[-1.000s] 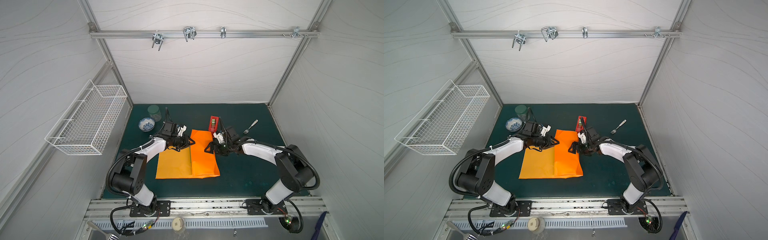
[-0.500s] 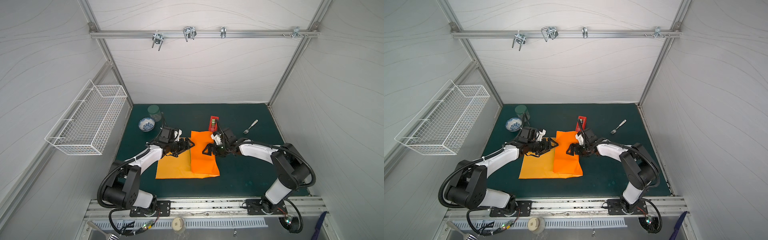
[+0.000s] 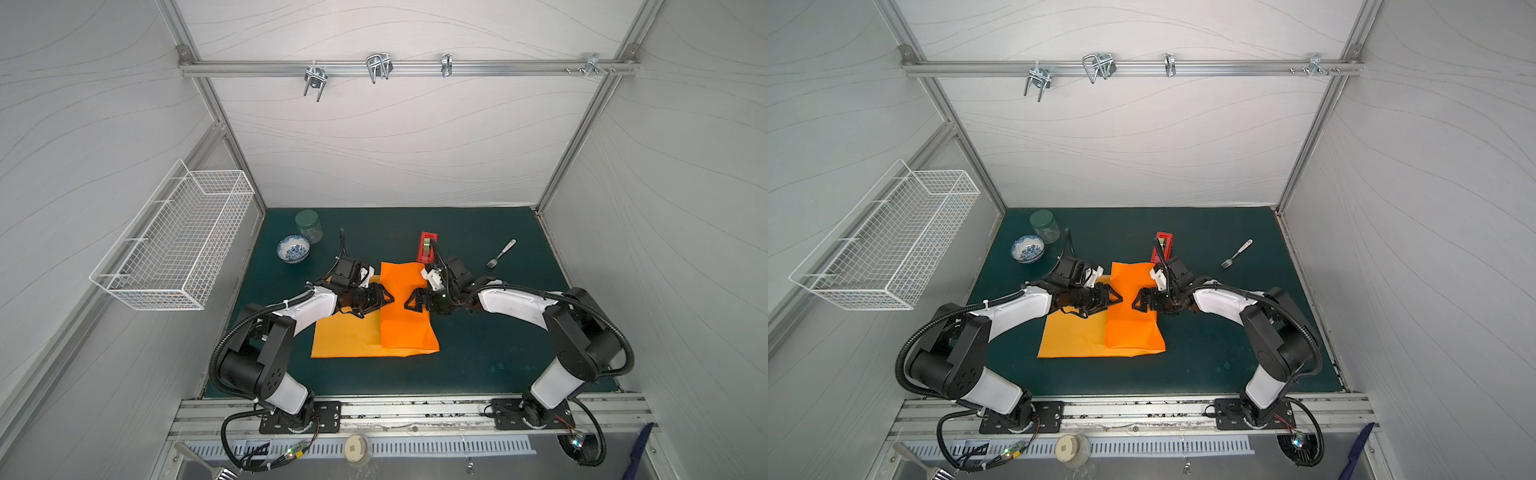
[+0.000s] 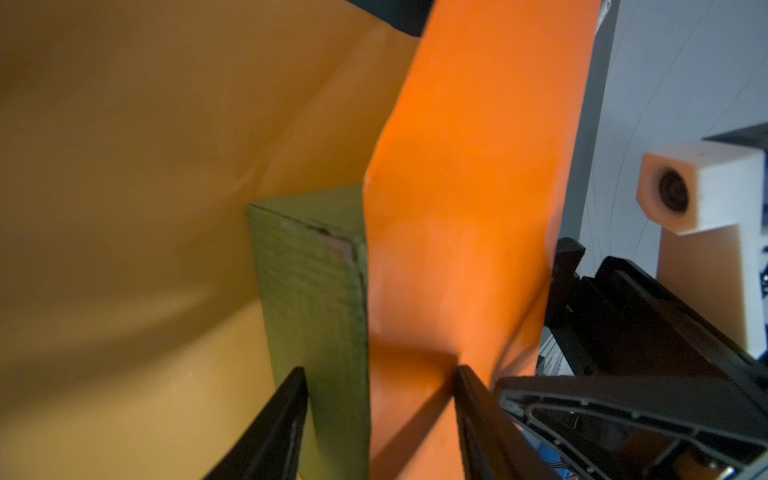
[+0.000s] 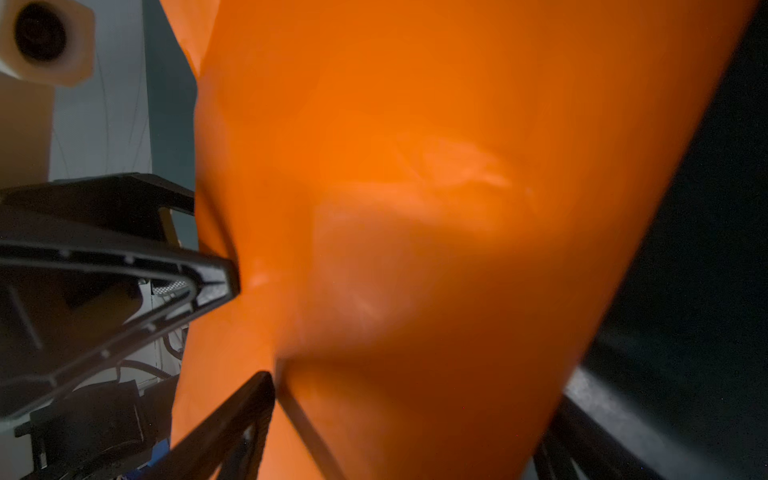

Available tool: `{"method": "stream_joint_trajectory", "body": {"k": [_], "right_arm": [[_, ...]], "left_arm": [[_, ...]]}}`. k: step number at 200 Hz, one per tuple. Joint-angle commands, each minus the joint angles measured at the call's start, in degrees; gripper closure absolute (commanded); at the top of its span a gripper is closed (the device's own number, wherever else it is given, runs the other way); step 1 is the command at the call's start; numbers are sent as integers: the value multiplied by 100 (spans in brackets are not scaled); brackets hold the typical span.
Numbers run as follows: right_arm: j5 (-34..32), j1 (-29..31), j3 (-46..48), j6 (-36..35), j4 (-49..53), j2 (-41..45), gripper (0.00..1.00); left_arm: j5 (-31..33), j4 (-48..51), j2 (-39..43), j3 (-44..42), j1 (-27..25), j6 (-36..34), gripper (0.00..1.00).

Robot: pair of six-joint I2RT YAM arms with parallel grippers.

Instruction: Wrap the gift box in paper

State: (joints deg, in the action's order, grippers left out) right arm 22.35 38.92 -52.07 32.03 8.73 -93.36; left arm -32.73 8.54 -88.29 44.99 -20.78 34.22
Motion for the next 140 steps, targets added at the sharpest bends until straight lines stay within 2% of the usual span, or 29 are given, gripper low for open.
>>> {"method": "stream_joint_trajectory", "body": {"k": [1,26,45,91,140], "right_arm": [[-82,-94,156,-186,396,599,6],[80,-483,369,-191,355,867,6],[295,-702,387,-154,184,739,7],[752,-694,289,88,-352,138,13],[726,-646,723,168,-425,424,15]], "left_arm": [[63,-8,-202,43,-14,-132,51],[-65,-160,-267,-119,-53,-117,59],[-125,-214,-266,-222,-125,-119,62],[-375,-483,-396,-281,-225,-38,66],[-355,-504,-377,-332,-359,-20,69]]}}
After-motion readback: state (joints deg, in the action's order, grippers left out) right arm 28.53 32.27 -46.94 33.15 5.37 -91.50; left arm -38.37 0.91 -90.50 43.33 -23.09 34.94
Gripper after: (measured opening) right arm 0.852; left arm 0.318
